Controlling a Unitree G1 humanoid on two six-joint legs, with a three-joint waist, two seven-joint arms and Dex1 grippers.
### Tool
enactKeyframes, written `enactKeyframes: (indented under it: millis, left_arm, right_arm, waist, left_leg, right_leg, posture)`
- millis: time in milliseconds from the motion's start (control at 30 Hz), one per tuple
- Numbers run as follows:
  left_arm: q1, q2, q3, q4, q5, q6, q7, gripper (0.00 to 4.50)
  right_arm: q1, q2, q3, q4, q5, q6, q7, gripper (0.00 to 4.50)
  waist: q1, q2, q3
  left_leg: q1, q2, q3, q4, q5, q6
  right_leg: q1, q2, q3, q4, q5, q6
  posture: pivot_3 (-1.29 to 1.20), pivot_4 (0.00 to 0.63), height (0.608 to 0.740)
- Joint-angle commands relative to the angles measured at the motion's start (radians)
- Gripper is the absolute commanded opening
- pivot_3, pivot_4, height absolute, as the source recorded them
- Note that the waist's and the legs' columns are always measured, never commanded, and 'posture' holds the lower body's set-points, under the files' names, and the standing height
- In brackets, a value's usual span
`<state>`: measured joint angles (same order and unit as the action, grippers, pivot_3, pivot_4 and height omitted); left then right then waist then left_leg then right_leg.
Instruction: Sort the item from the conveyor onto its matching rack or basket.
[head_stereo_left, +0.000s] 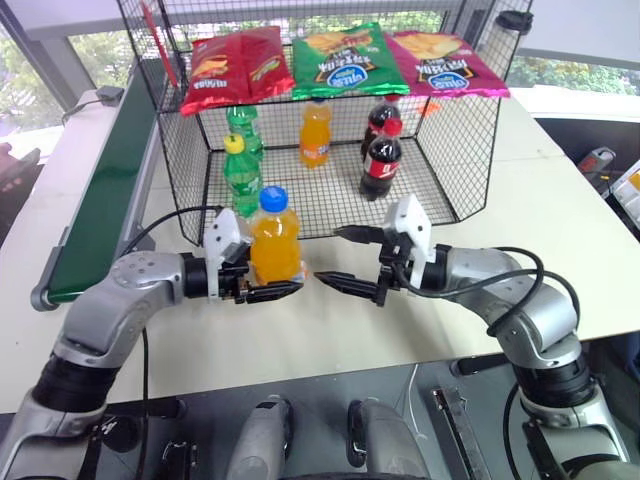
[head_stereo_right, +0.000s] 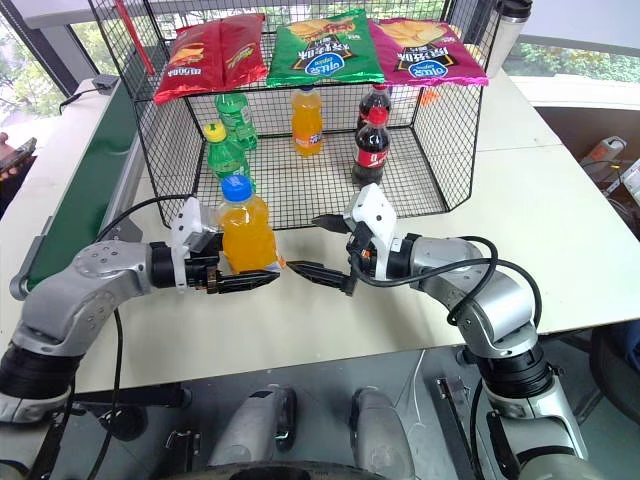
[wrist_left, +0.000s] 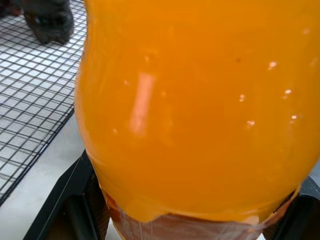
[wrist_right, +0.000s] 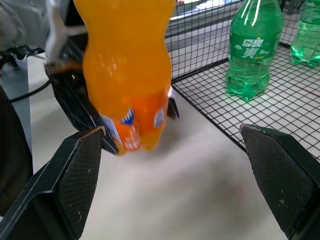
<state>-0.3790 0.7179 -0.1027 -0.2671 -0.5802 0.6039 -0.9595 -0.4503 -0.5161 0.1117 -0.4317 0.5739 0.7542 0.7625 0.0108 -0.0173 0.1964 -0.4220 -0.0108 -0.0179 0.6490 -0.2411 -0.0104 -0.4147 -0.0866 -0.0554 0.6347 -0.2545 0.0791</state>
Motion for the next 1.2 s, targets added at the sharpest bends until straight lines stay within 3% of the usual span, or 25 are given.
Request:
enactKeyframes:
  millis: [33, 533, 1000, 1100, 1167, 1200]
  left_arm:
    - [-0.057, -0.03, -0.014, 0.022, 0.032, -0.059, -0.037, 2.98]
    - [-0.13, -0.166, -0.09, 0.136, 0.141, -0.147, -0.093, 2.98]
    - [-0.161, -0.208, -0.094, 0.126, 0.143, -0.122, -0.097, 2.98]
    - [-0.161, -0.209, -0.091, 0.124, 0.142, -0.12, -0.098, 2.98]
    - [-0.162, -0.21, -0.09, 0.121, 0.141, -0.118, -0.098, 2.98]
    - [-0.163, -0.211, -0.089, 0.121, 0.141, -0.117, -0.097, 2.98]
  right_arm:
    - [-0.037, 0.021, -0.037, -0.03, 0.042, 0.017, -0.024, 4.5]
    - [-0.101, 0.066, -0.033, -0.035, 0.104, 0.073, -0.068, 4.5]
    - [-0.118, 0.1, -0.014, -0.003, 0.081, 0.065, -0.09, 4.5]
    - [-0.117, 0.107, -0.012, 0.004, 0.072, 0.06, -0.098, 3.62]
    - [-0.117, 0.109, -0.01, 0.01, 0.065, 0.055, -0.099, 2.65]
    - [-0.116, 0.11, -0.01, 0.011, 0.064, 0.054, -0.098, 2.52]
  waist:
    - [0.001, 0.0, 0.0]
    - [0.001, 0.0, 0.0]
    - [0.0, 0.0, 0.0]
    - [0.0, 0.0, 0.0]
    - [-0.001, 0.0, 0.0]
    - [-0.001, 0.0, 0.0]
  left_leg:
    - [0.0, 0.0, 0.0, 0.0, 0.0, 0.0]
    - [0.0, 0.0, 0.0, 0.005, 0.0, 0.0]
    - [0.0, 0.001, 0.0, 0.011, 0.0, 0.0]
    - [0.0, 0.001, 0.0, 0.011, 0.0, 0.0]
    - [0.0, 0.001, 0.0, 0.011, 0.0, 0.0]
    - [0.0, 0.001, 0.0, 0.012, 0.0, 0.0]
  right_leg:
    - [0.0, 0.0, 0.0, 0.0, 0.0, 0.0]
    - [-0.001, 0.0, 0.0, 0.009, 0.0, 0.0]
    - [-0.001, 0.001, 0.001, 0.014, 0.0, 0.0]
    - [-0.001, 0.001, 0.001, 0.014, 0.0, 0.0]
    - [-0.001, 0.001, 0.001, 0.014, 0.0, 0.0]
    - [-0.001, 0.001, 0.001, 0.015, 0.0, 0.0]
  posture:
    - [0.0, 0.15, 0.739]
    - [0.0, 0.15, 0.739]
    - [0.0, 0.15, 0.739]
    - [0.0, 0.15, 0.739]
    - [0.0, 0.15, 0.739]
    - [0.0, 0.15, 0.739]
